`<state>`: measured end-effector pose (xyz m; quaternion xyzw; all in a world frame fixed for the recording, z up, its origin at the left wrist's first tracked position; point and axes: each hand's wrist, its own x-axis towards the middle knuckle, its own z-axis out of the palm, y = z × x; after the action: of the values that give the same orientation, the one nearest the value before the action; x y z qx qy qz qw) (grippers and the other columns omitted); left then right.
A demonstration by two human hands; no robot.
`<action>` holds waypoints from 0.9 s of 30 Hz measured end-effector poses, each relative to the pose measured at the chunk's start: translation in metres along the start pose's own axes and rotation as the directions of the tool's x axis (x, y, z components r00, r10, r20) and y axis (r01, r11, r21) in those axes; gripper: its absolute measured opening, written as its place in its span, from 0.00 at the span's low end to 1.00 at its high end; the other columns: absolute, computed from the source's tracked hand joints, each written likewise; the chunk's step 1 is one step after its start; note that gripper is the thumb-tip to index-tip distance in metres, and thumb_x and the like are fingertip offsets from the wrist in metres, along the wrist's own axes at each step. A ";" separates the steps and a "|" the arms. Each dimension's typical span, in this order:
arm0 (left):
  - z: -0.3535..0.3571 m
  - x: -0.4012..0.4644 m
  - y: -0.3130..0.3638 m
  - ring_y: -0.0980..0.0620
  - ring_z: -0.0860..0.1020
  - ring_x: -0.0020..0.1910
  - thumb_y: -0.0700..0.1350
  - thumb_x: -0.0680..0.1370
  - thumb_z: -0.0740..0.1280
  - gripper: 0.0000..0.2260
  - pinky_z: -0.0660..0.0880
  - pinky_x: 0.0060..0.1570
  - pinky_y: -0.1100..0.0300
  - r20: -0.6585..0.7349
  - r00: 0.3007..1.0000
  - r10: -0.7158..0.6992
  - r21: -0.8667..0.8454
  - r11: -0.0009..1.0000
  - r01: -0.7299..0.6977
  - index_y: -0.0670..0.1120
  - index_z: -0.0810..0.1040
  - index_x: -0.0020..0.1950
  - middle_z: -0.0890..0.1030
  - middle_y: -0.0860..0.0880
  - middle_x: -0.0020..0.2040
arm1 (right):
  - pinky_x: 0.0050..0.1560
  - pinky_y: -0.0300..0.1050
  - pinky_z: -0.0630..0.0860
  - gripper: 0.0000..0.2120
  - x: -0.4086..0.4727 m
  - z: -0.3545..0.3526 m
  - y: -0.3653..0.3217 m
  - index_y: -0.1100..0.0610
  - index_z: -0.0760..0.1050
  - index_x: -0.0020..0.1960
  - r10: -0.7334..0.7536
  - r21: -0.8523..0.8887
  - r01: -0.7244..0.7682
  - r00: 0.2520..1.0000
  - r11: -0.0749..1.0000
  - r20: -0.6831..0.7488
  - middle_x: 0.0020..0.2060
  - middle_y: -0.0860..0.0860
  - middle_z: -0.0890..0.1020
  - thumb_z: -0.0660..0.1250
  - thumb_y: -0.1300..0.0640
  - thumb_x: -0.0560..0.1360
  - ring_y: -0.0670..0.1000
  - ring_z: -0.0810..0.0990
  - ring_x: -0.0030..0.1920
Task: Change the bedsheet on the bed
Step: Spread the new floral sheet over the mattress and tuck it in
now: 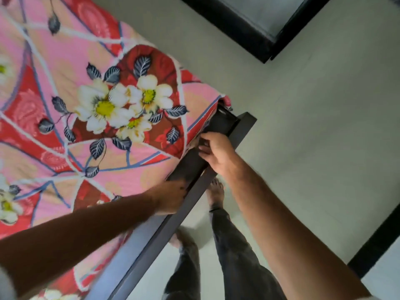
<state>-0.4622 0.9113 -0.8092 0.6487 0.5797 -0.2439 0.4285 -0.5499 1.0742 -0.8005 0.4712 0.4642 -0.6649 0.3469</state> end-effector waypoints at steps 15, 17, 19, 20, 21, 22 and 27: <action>-0.095 -0.097 -0.203 0.41 0.58 0.79 0.66 0.77 0.63 0.36 0.54 0.73 0.29 -0.302 0.703 -0.644 -0.455 0.745 0.488 0.62 0.51 0.81 0.60 0.47 0.81 | 0.62 0.42 0.71 0.22 0.048 -0.031 -0.105 0.57 0.74 0.69 -0.511 -0.644 0.527 0.826 0.554 0.237 0.64 0.55 0.78 0.66 0.63 0.75 0.53 0.77 0.64; -0.100 -0.088 -0.225 0.43 0.66 0.75 0.68 0.80 0.51 0.30 0.61 0.73 0.36 -0.272 0.752 -0.601 -0.454 0.769 0.450 0.61 0.56 0.80 0.66 0.48 0.77 | 0.50 0.45 0.76 0.22 0.056 -0.023 -0.106 0.59 0.79 0.62 -0.364 -0.413 0.440 0.897 0.797 0.252 0.54 0.55 0.82 0.62 0.58 0.69 0.53 0.81 0.51; -0.107 -0.074 -0.246 0.43 0.72 0.69 0.70 0.77 0.35 0.37 0.70 0.66 0.42 -0.239 0.792 -0.561 -0.469 0.781 0.412 0.57 0.63 0.78 0.72 0.47 0.73 | 0.48 0.46 0.72 0.24 0.063 -0.022 -0.107 0.58 0.81 0.57 -0.236 -0.120 0.262 0.951 0.957 0.201 0.49 0.54 0.83 0.59 0.55 0.65 0.53 0.79 0.47; -0.110 -0.064 -0.257 0.43 0.74 0.67 0.71 0.75 0.29 0.42 0.72 0.62 0.44 -0.205 0.809 -0.551 -0.486 0.775 0.404 0.55 0.65 0.76 0.74 0.46 0.70 | 0.49 0.47 0.72 0.22 0.066 -0.021 -0.108 0.57 0.82 0.55 -0.190 -0.060 0.203 0.966 0.977 0.175 0.47 0.54 0.84 0.58 0.52 0.68 0.53 0.79 0.48; -0.115 -0.052 -0.269 0.43 0.75 0.66 0.70 0.75 0.29 0.43 0.73 0.61 0.46 -0.164 0.821 -0.547 -0.513 0.758 0.403 0.54 0.68 0.75 0.75 0.46 0.68 | 0.49 0.47 0.72 0.20 0.067 -0.020 -0.109 0.56 0.83 0.52 -0.185 -0.080 0.197 0.973 0.977 0.137 0.45 0.54 0.85 0.56 0.49 0.73 0.53 0.80 0.46; -0.119 -0.041 -0.279 0.43 0.75 0.65 0.70 0.77 0.33 0.39 0.72 0.62 0.47 -0.106 0.826 -0.554 -0.558 0.720 0.412 0.53 0.70 0.74 0.76 0.45 0.67 | 0.46 0.46 0.73 0.20 0.068 -0.019 -0.109 0.55 0.82 0.47 -0.209 -0.159 0.225 0.972 0.961 0.112 0.42 0.55 0.85 0.55 0.46 0.77 0.52 0.80 0.43; -0.131 -0.021 -0.304 0.42 0.72 0.67 0.64 0.77 0.42 0.35 0.70 0.66 0.47 0.139 0.902 -0.408 -0.648 0.652 0.394 0.49 0.73 0.74 0.75 0.44 0.69 | 0.42 0.53 0.79 0.21 0.080 -0.008 -0.101 0.58 0.81 0.47 -0.253 -0.482 0.253 0.965 0.839 0.067 0.41 0.60 0.84 0.57 0.43 0.79 0.60 0.84 0.42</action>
<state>-0.7821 0.9977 -0.8084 0.3123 0.7604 -0.1049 0.5597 -0.6637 1.1134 -0.8476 0.3031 0.6745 -0.5666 0.3634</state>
